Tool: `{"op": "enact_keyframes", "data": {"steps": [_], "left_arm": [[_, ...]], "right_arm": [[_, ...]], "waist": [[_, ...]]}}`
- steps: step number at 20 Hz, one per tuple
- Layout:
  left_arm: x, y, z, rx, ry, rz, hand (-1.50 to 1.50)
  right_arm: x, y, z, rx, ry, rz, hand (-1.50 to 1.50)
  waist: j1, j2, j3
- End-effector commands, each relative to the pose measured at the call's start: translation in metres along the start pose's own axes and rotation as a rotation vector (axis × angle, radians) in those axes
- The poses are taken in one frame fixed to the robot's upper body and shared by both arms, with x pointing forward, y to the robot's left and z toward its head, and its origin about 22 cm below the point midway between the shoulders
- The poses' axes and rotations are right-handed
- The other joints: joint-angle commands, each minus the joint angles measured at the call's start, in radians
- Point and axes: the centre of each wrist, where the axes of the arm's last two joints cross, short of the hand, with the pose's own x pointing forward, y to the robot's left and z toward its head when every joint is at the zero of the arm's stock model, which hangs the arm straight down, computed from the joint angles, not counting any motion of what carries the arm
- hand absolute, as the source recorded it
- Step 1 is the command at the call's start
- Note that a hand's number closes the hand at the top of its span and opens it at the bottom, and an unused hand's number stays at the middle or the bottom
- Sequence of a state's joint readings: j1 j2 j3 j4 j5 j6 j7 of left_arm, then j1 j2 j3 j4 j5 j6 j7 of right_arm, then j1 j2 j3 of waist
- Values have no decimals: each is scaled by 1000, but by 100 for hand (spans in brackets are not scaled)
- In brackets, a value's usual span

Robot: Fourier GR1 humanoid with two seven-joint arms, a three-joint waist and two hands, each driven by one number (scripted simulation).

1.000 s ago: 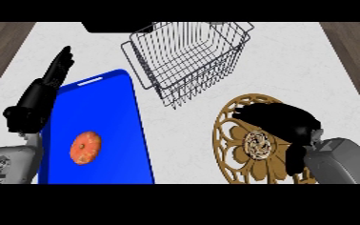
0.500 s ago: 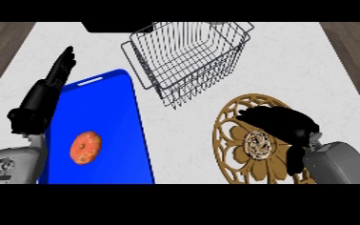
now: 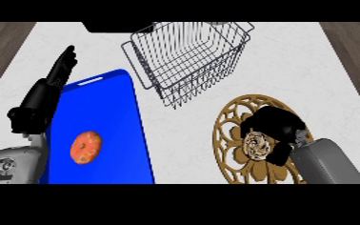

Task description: Pick the cupcake from the placemat and place it in the basket

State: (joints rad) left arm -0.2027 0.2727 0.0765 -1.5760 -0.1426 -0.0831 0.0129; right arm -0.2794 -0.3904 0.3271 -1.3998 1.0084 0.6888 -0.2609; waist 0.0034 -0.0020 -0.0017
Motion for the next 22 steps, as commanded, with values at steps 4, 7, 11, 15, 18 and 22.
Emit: {"op": "enact_keyframes", "data": {"steps": [4,7,11,15,18,22], "left_arm": [[-12,15,-2,-8,1,3,0],[-6,16,-11,11,12,-2,0],[-2,7,2,13,11,0,0],[-16,26,18,93,69,-21,0],[-20,28,25,106,91,-35,0],[-15,25,23,84,82,-21,0]], "right_arm": [[8,42,-17,-21,-60,62,150],[-1,6,-20,-118,-60,81,150],[10,15,-10,-233,146,10,150],[-52,57,27,-295,757,-236,150],[-61,59,45,-434,1067,-346,150],[-27,25,53,-814,1231,-441,150]], "waist": [[-3,3,2],[-1,3,2],[-18,-2,1],[-133,-23,-2],[-145,-32,-3],[-113,-34,-2]]}}
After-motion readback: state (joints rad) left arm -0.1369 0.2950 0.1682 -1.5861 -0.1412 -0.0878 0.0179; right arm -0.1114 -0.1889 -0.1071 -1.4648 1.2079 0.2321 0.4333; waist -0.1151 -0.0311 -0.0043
